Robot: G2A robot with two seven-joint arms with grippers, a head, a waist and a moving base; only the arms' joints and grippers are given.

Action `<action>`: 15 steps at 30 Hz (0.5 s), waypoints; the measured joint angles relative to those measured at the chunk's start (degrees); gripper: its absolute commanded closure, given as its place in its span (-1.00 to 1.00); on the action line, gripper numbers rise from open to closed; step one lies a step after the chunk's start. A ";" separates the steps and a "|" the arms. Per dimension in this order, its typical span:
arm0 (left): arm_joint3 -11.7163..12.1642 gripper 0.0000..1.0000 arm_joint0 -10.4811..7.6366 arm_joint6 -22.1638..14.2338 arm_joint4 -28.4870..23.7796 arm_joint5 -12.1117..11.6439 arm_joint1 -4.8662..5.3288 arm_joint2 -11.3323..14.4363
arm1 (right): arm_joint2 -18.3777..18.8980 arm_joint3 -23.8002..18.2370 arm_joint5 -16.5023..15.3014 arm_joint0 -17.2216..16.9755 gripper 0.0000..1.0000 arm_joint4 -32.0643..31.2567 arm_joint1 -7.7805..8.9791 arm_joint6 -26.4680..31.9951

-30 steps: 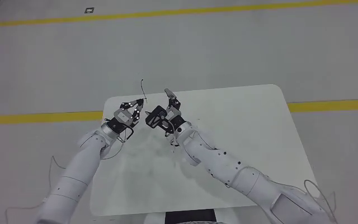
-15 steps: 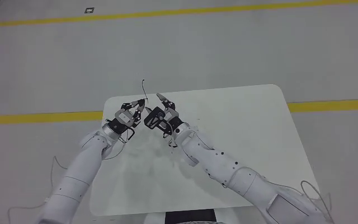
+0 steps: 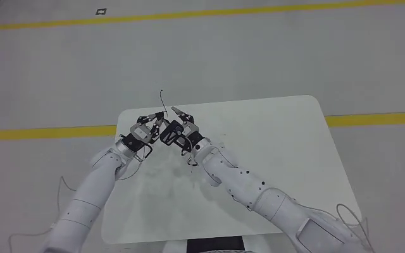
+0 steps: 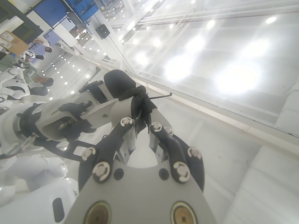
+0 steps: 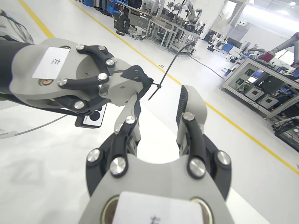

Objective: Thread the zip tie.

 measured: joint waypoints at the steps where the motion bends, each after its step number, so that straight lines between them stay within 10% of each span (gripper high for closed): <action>1: 0.00 1.00 0.00 0.00 0.00 0.00 0.00 0.00 | -0.02 0.08 0.00 0.04 0.42 0.00 -0.05 -0.07; 15: 0.00 1.00 0.00 0.00 0.00 0.00 0.00 0.00 | -0.40 0.49 0.12 0.44 0.68 0.01 -0.30 -0.15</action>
